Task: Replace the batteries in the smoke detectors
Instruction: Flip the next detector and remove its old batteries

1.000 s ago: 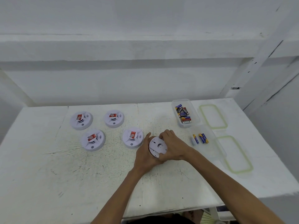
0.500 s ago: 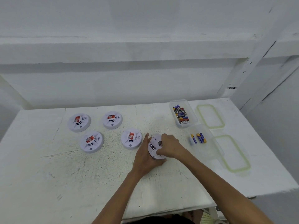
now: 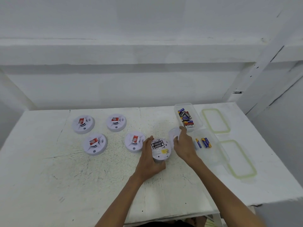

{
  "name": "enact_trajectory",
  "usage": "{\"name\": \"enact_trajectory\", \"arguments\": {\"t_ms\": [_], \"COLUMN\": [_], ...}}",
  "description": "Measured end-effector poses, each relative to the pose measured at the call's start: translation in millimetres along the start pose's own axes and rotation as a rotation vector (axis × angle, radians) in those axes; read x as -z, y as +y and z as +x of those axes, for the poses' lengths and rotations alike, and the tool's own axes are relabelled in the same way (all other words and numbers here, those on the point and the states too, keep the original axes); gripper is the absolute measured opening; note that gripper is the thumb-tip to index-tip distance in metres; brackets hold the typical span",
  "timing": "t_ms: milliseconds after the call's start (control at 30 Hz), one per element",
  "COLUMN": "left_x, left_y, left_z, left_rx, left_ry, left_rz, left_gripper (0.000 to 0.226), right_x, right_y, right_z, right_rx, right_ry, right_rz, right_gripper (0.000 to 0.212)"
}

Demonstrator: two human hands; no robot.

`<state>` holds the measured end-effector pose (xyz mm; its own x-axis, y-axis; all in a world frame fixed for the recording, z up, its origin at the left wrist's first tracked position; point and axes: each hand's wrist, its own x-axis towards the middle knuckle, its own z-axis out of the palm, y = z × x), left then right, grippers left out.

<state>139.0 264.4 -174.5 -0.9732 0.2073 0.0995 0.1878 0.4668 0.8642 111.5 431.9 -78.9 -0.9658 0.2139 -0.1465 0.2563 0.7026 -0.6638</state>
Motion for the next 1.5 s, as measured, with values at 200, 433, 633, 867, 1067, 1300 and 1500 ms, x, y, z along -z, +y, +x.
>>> {"name": "enact_trajectory", "arguments": {"t_ms": [200,433,633,867,1067,1300,1500], "left_x": [-3,-1,-2,-2,-5,-4,-13], "left_y": [-6,-3,-1,-5,-8,-5,-22], "left_z": [2,5,2,1,2,10,29], "left_rx": [-0.039,-0.084,-0.108,-0.158,-0.120,-0.135,-0.207], "left_ry": [0.008,0.062,0.059,0.047,0.078,-0.074,-0.185], "left_rz": [-0.040,-0.005,-0.011,0.099,0.015,0.051,0.317], "left_gripper": [0.104,0.099,0.110,0.102,0.096,0.093,0.103], "right_x": [-15,-26,-27,-28,-29,-25,-17], "right_y": [24,25,15,23,24,25,31], "right_z": [-4,-12,-5,1,-15,-5,4], "right_rx": [-0.063,0.049,0.355,0.259,0.220,0.329,0.309], "right_ry": [-0.050,0.010,-0.200,-0.192,-0.135,-0.165,-0.141], "right_rz": [-0.080,-0.596,-0.241,-0.164,-0.246,-0.207,-0.220], "right_gripper": [0.055,0.053,0.053,0.055,0.048,0.048,0.044]}}
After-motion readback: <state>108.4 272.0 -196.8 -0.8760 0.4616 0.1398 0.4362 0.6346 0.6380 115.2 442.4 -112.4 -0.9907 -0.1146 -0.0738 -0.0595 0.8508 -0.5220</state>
